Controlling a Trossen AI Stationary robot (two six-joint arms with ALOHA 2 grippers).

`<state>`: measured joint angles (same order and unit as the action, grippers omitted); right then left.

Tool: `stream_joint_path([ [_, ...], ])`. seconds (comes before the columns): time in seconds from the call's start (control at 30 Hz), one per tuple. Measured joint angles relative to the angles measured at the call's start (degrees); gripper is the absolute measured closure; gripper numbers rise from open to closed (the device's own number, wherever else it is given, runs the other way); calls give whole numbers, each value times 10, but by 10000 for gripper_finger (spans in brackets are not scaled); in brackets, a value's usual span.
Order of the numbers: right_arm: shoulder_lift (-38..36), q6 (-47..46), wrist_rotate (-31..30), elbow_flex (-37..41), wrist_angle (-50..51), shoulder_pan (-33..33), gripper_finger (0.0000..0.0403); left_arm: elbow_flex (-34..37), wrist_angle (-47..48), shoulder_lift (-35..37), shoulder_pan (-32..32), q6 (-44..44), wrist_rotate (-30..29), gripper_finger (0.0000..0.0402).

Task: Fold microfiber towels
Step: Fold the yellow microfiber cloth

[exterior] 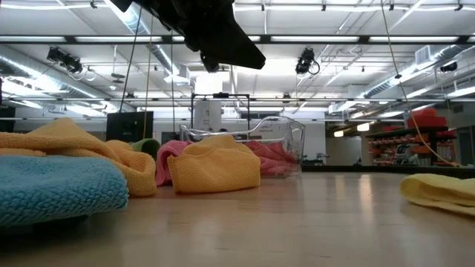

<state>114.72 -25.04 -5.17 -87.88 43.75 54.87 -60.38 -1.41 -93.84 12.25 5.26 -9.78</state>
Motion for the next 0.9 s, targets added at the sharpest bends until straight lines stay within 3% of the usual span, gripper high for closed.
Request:
stream_joint_path([
  [0.13,-33,-33,-38,15,64,-5,365,0,0,0,0,0,0,344],
  [0.4,-57,-23,-35,85,95,-40,365,0,0,0,0,0,0,340],
  [0.9,-136,117,-40,186,101,-133,365,0,10,1,0,-1,0,344],
])
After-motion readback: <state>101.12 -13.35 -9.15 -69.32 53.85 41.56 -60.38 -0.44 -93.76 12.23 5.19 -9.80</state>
